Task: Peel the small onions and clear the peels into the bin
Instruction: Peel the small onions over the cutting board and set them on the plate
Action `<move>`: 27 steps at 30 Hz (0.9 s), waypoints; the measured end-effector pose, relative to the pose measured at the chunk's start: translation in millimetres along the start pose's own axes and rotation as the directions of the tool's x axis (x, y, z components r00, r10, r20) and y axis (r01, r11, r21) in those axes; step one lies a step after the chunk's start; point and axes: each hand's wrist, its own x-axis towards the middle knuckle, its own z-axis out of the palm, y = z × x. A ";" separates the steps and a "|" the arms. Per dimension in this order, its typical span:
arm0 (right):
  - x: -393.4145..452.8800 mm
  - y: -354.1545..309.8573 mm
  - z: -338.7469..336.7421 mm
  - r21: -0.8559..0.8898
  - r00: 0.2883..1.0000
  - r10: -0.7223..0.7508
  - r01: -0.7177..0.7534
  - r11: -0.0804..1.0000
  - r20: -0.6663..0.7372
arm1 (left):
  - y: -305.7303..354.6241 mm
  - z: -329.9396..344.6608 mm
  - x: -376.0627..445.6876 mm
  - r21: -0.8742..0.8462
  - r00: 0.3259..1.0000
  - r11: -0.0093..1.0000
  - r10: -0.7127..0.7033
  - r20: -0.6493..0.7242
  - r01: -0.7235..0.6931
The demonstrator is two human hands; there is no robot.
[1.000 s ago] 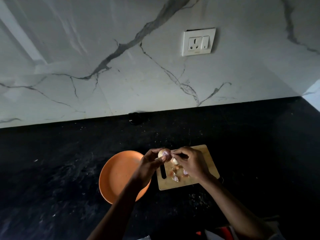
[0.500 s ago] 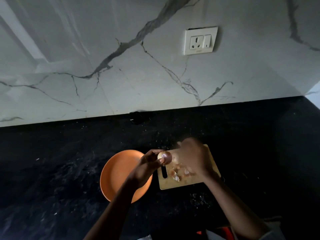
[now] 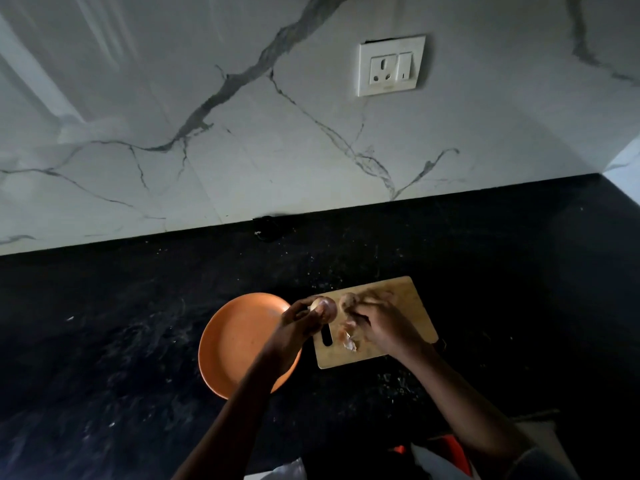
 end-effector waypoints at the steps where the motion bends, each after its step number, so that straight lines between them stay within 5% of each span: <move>1: 0.1 1.0 -1.6 0.048 1.000 0.020 -0.018 0.999 -0.022 | -0.2 2.5 -0.8 -0.003 1.000 1.000 -0.001 -0.007 0.001; 6: 2.5 -7.1 -19.2 0.349 0.997 0.030 -0.001 0.937 -0.077 | -6.9 10.9 1.3 -0.027 0.999 0.999 -0.036 -0.005 0.036; 10: 0.9 -13.2 -21.5 0.273 0.995 -0.057 0.078 0.959 -0.082 | -8.8 16.7 3.8 0.012 0.998 0.999 -0.053 0.021 0.053; 27: 2.9 -19.7 -19.4 0.267 0.989 -0.021 0.060 0.962 -0.146 | 11.6 15.7 7.2 -0.089 0.994 0.991 -0.095 0.048 0.099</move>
